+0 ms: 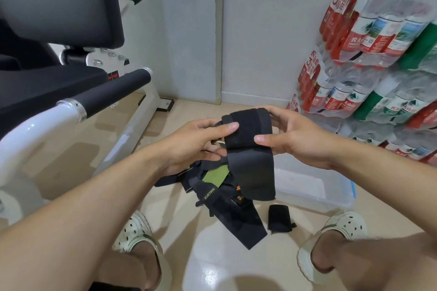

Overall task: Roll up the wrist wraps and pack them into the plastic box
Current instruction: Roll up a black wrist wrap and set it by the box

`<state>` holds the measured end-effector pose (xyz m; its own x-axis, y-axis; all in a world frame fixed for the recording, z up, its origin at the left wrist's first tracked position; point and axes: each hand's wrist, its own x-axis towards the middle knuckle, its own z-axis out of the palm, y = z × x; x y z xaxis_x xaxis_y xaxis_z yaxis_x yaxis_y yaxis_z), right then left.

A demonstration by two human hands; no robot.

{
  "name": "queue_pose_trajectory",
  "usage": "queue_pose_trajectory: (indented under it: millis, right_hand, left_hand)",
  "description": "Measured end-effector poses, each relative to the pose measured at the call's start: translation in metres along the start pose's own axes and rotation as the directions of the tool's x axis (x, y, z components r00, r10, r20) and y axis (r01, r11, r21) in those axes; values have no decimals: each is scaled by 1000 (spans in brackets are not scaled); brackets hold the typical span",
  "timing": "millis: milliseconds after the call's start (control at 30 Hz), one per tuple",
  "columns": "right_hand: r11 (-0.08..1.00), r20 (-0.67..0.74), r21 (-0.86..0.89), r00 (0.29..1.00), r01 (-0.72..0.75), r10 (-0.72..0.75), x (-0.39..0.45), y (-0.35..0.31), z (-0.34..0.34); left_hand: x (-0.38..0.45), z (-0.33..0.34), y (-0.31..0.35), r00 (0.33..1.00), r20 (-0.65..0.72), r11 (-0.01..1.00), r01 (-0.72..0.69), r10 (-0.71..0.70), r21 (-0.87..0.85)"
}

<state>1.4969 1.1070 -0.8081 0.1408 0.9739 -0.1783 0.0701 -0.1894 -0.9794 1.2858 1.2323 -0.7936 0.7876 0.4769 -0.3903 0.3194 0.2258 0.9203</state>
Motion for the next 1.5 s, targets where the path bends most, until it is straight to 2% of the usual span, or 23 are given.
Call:
queue_pose_trajectory:
  millis: [300,533,700,867,1000,1167,1300,1500]
  right_hand:
    - [986,-17,-44,987,161,-162,-1,-2,3]
    - [938,-152,-242,945,250,-291,0,-2,9]
    - [908,-132,-314,934,279,-333,0,-2,12]
    - [964,-137,-129,959,233,-250,-6,-11,12]
    - [990,-180,50,976,135,-124,-4,-13,16]
    - [970,-114,243,993,-3,31,-2,-13,18]
    - [960,30,260,994,-106,102,-5,-12,18]
    - [969,-69,248,997,-18,36,-2,-7,17]
  left_hand:
    - [0,11,0,995,78,950,78,-58,-301]
    - [3,24,7,991,-43,868,92,-129,-487]
    - [4,24,5,988,-68,856,88,-142,-509]
    - [6,19,5,991,-101,874,24,-83,-485]
    - [7,19,5,993,-100,892,-101,63,-440]
    - [7,20,4,977,-154,906,-198,150,-374]
    - [6,19,4,971,-149,906,-231,189,-354]
    - [7,17,-1,985,-83,911,-174,154,-374]
